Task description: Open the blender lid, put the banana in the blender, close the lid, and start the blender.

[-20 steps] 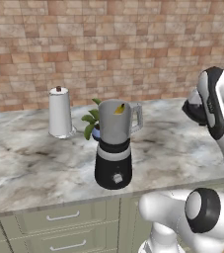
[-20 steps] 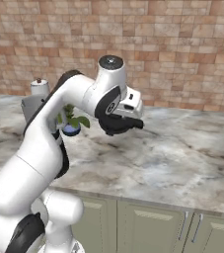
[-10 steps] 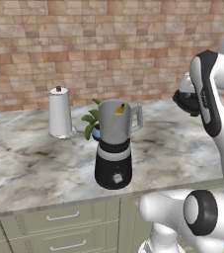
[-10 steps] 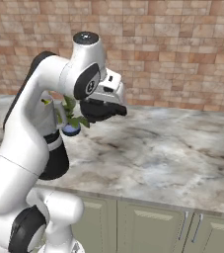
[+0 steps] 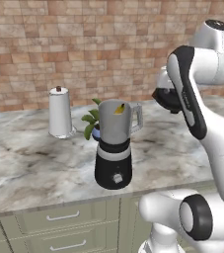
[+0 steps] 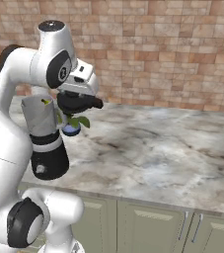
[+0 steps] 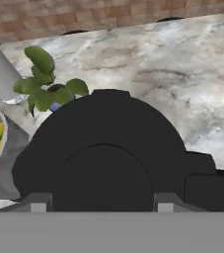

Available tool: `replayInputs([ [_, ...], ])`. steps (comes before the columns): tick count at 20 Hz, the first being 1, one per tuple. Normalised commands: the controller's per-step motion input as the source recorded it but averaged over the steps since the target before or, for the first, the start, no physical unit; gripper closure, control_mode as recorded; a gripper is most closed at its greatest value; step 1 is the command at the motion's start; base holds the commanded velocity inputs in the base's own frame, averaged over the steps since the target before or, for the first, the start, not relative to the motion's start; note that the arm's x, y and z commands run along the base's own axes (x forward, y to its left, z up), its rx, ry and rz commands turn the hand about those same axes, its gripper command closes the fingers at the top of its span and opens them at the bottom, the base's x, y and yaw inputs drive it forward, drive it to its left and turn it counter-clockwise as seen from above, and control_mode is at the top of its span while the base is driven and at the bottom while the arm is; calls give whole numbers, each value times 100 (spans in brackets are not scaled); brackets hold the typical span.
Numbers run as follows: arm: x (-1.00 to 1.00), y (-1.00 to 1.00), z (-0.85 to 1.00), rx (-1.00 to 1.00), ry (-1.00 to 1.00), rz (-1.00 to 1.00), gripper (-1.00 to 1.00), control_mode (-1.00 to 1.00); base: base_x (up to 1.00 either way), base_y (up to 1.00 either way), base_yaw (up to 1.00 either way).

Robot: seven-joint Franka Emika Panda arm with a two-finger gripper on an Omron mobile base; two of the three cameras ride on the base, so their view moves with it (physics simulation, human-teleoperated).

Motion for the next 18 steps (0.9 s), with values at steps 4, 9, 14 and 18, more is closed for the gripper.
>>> replayInputs([
  [4,1,76,24,-3,8,0,100,-100,0,0,0],
  [9,15,93,2,-6,11,0,100,-100,0,0,0],
  [14,23,58,10,-3,10,0,100,-100,0,0,0],
  [18,8,34,28,-2,14,0,100,-100,0,0,0],
])
